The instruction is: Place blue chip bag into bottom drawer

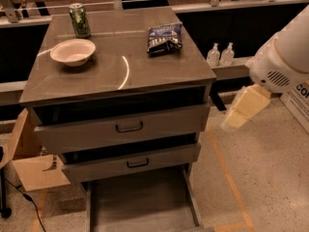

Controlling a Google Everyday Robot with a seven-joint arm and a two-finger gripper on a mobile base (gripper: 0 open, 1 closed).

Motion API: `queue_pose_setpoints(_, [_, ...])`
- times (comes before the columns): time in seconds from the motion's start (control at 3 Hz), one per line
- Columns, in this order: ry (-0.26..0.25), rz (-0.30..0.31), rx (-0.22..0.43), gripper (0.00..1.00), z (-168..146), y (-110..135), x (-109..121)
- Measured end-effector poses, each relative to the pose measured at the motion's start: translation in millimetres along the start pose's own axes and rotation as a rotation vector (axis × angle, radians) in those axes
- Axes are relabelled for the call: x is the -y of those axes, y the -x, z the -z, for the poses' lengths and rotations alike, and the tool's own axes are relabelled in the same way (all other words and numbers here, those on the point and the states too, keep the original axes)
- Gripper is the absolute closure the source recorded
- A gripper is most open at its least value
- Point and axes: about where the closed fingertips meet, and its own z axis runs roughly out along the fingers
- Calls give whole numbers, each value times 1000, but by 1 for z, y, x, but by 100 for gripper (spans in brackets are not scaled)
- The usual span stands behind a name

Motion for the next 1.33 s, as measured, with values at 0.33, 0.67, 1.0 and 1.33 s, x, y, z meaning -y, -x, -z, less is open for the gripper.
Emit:
queue_pose_setpoints(0.33, [-44,-176,172,0,-56,32,41])
queue_pose_setpoints(0.67, [-102,-226,325,0,-80,64,85])
queue_pose_setpoints(1.0, [-159,-273,495,0,-103,106,134])
queue_pose_setpoints(1.33, [-204,-323,599,0,-111,137,181])
